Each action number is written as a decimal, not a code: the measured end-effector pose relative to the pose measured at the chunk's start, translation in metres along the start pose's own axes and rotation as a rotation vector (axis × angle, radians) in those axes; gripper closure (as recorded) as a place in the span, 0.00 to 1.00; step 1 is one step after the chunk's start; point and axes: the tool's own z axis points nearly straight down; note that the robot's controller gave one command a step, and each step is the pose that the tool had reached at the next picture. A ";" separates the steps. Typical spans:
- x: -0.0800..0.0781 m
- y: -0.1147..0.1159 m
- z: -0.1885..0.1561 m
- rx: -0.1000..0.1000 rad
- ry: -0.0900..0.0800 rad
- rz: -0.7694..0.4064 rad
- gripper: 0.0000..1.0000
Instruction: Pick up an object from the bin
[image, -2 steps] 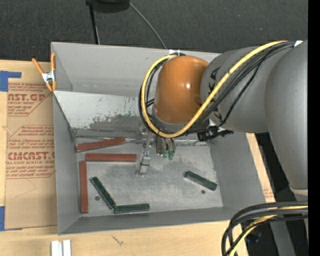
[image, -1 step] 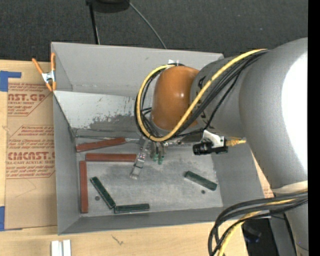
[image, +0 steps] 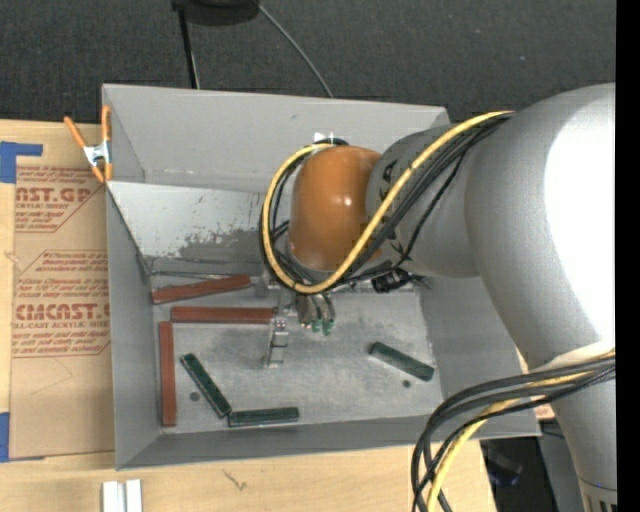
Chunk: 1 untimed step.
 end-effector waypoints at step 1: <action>-0.018 0.000 0.025 -0.001 0.001 0.162 1.00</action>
Offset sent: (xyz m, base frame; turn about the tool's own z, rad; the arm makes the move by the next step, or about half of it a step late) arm 0.0000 0.0000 0.0000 0.0000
